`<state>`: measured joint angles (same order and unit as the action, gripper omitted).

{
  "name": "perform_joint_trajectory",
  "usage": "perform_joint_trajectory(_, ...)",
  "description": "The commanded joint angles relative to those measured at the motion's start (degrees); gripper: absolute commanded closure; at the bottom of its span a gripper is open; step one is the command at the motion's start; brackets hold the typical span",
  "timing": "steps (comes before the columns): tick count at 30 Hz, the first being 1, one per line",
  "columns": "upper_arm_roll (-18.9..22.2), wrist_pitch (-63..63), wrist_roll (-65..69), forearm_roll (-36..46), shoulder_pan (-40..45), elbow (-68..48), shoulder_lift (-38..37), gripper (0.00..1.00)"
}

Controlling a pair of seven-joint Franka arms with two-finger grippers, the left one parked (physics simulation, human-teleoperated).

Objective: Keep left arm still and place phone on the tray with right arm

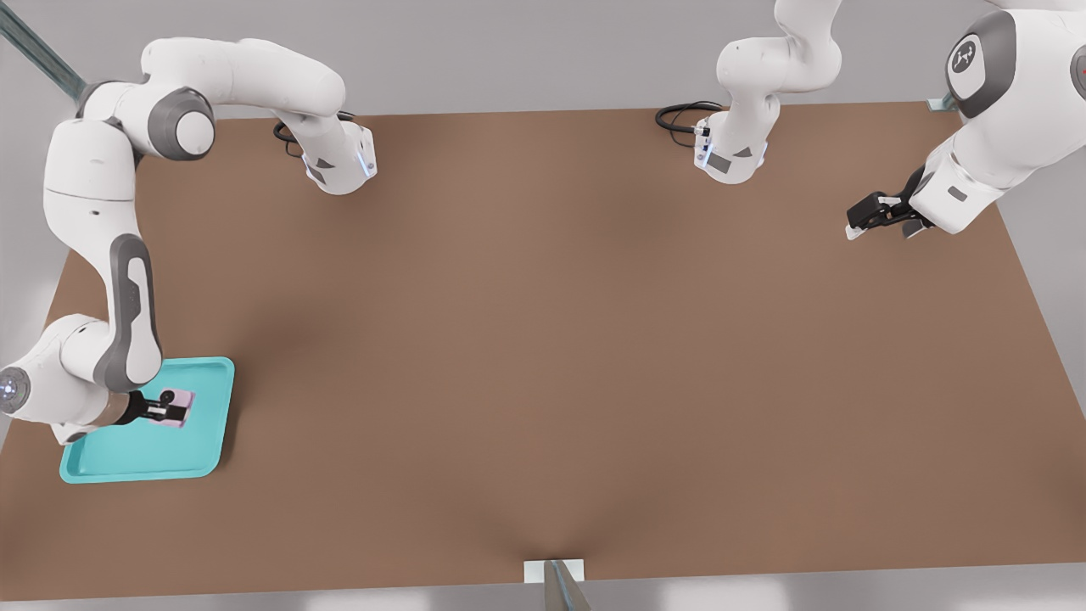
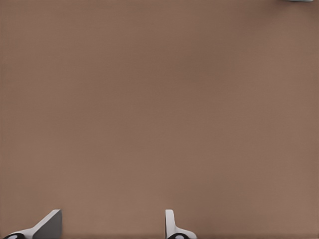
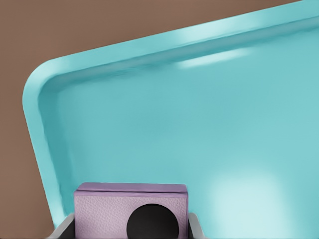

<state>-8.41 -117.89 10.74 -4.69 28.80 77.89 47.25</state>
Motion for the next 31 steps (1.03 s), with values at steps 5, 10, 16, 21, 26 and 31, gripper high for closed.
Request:
perform_joint_trajectory(5, 0.1, -1.5, 23.4, -0.1, 0.3, -1.6, 3.6, 0.0)
perform_joint_trajectory(10, -1.5, 3.3, 20.9, -0.4, -1.3, -3.1, -2.8, 0.0)
perform_joint_trajectory(16, -5.9, 25.1, 3.2, -2.3, -13.8, -2.4, -26.9, 0.0)
perform_joint_trajectory(21, 7.5, 31.2, -9.6, 1.3, -29.3, 3.1, -40.5, 0.0)
perform_joint_trajectory(26, 12.5, 30.1, -9.7, 3.2, -34.3, 8.6, -43.8, 0.0)
perform_joint_trajectory(31, 12.5, 30.2, -9.7, 3.2, -34.3, 8.6, -43.8, 0.0)
